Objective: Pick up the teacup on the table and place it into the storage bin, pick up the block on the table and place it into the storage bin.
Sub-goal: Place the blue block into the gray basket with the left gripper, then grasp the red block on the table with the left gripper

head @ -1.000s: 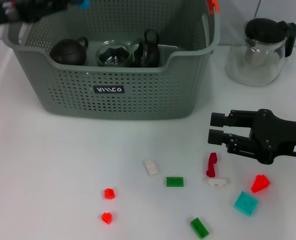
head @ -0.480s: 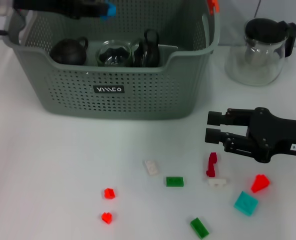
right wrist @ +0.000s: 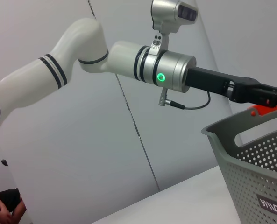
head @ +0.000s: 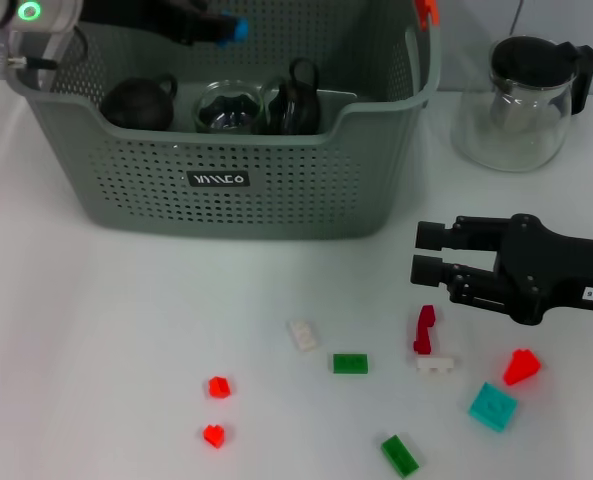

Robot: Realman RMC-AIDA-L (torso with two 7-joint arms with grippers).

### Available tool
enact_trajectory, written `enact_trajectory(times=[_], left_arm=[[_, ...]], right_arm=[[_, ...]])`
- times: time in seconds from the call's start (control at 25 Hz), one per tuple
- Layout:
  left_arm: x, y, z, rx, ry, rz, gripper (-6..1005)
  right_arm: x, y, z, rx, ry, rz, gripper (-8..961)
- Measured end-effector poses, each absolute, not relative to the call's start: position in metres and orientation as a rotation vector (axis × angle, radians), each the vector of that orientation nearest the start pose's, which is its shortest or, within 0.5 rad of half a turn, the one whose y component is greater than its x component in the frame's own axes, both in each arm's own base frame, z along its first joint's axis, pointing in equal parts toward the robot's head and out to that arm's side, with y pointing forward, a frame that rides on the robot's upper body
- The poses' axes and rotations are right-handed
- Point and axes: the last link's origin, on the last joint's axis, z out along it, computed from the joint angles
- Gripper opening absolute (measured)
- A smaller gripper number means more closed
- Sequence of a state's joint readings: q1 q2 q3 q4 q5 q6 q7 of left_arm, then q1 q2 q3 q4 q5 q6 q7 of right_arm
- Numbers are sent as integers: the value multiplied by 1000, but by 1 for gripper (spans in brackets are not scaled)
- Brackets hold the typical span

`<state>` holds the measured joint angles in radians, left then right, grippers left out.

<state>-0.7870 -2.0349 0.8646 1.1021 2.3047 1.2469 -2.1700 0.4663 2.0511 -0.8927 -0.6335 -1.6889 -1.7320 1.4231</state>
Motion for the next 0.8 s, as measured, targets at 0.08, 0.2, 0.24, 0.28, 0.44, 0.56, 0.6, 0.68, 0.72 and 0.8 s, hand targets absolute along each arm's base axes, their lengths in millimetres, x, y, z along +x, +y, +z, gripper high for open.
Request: enact_trajectory(times=[0.08, 0.2, 0.24, 0.28, 0.44, 0.56, 0.6, 0.68, 0.72, 0.8], left_arm=[[-150, 448, 76, -2407, -723, -317, 406], [-149, 447, 79, -2398, -724, -336, 462], [-149, 447, 81, -2392, -729, -345, 481], [-150, 446, 84, -2380, -738, -367, 500], [-156, 425, 107, -2329, -742, -654, 575], [-163, 393, 126, -2331, -673, -1029, 613], [-166, 383, 130, -2340, -647, -1115, 613], [-173, 357, 142, -2361, -553, -1316, 612], [-178, 346, 147, -2365, -508, -1371, 612], [-193, 320, 154, -2379, -388, -1433, 606]], right_arm=[[236, 303, 5, -2805, 619, 1069, 493], [236, 302, 5, -2804, 621, 1069, 493], [237, 302, 5, -2803, 623, 1069, 493], [237, 302, 5, -2802, 625, 1069, 493], [238, 302, 5, -2799, 627, 1071, 493], [237, 302, 4, -2799, 627, 1071, 493], [237, 302, 4, -2800, 626, 1071, 493], [236, 302, 4, -2802, 623, 1072, 493], [236, 303, 4, -2803, 622, 1072, 493], [235, 303, 4, -2804, 620, 1071, 493]])
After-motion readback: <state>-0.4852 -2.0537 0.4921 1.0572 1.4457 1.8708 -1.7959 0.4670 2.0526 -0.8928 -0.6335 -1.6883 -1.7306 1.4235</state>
